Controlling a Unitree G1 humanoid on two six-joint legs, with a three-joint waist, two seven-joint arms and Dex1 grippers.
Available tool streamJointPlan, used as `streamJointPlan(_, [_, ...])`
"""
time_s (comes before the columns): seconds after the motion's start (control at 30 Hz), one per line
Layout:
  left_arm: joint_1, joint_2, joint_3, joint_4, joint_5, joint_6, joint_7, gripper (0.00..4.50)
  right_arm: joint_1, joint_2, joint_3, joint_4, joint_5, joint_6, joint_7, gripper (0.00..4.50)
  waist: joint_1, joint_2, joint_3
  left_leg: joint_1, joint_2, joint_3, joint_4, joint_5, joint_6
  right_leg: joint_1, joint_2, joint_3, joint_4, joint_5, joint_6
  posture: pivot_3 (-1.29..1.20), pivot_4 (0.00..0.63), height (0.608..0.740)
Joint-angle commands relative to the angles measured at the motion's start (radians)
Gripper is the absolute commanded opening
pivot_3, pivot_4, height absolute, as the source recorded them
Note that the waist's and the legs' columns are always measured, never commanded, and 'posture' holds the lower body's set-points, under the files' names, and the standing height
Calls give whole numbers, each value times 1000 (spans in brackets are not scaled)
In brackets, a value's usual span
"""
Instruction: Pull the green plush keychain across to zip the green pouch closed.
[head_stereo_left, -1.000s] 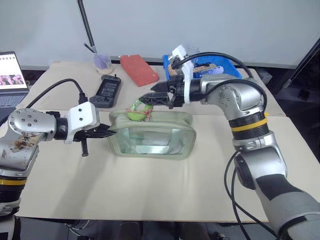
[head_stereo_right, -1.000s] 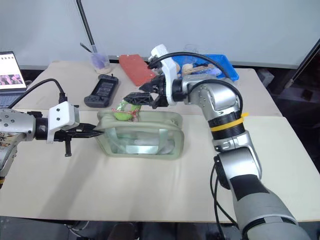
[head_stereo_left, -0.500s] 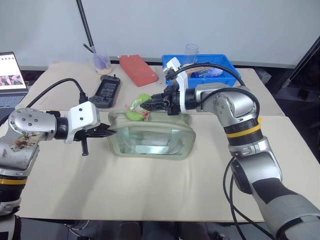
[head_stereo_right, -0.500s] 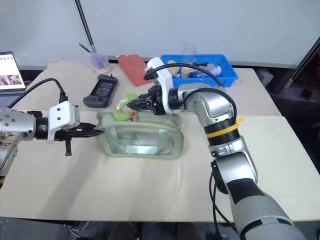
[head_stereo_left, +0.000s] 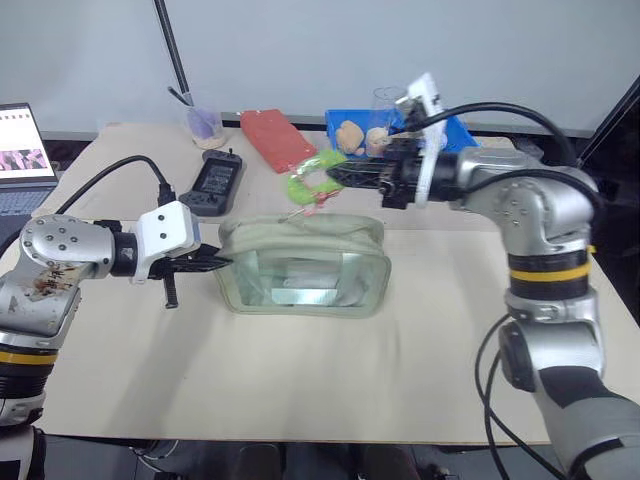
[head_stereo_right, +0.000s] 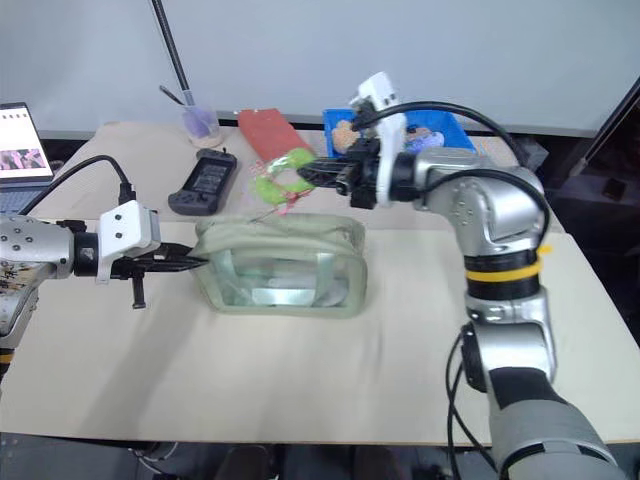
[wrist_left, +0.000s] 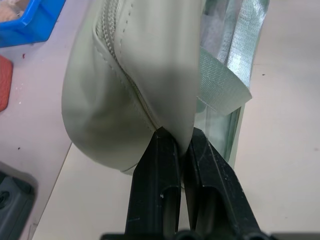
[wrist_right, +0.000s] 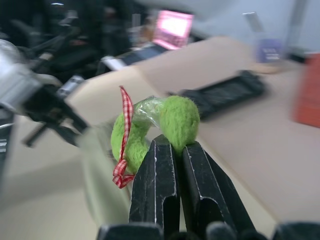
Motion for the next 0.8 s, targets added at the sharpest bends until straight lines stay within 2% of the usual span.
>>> streamJointPlan(0.03, [14,12,-10,34,29,-5,-5,0,61,-81,-80,-109,-1,-3,-44,48,1,0,0,0,0,0,0,0,0,0,0,0,0,0,0,0,150,740])
streamJointPlan(0.2, [-16,19,-16,89,45,-35,-11,0,195,-153,-159,-146,-20,-9,-129,48,-1,0,0,0,0,0,0,0,0,0,0,0,0,0,0,0,150,740])
streamJointPlan(0.33, [-39,18,-28,125,57,-60,-19,0,301,-160,-213,-131,-39,-50,-192,48,-5,0,0,1,0,0,0,0,0,0,0,0,0,-1,1,0,150,740])
streamJointPlan(0.43, [-54,11,-38,135,58,-64,-20,0,404,-118,-226,-132,-29,-65,-231,48,-5,0,0,1,1,0,-1,0,0,0,1,1,0,-1,2,0,150,740])
streamJointPlan(0.6, [-64,-2,-52,137,63,-68,-22,0,575,5,-159,-145,-30,-83,-286,48,-7,0,0,1,0,0,0,0,0,1,1,1,0,-3,5,0,150,740])
streamJointPlan(0.7, [-64,-15,-51,125,55,-57,-18,0,642,82,-113,-156,-31,-84,-313,48,-8,0,0,2,1,0,-1,0,0,1,1,2,1,-3,6,0,150,740])
streamJointPlan(0.8, [-58,-20,-47,109,51,-49,-17,0,664,112,-65,-188,-28,-82,-311,48,-6,0,0,3,1,0,0,0,0,1,1,2,1,-4,6,0,150,740])
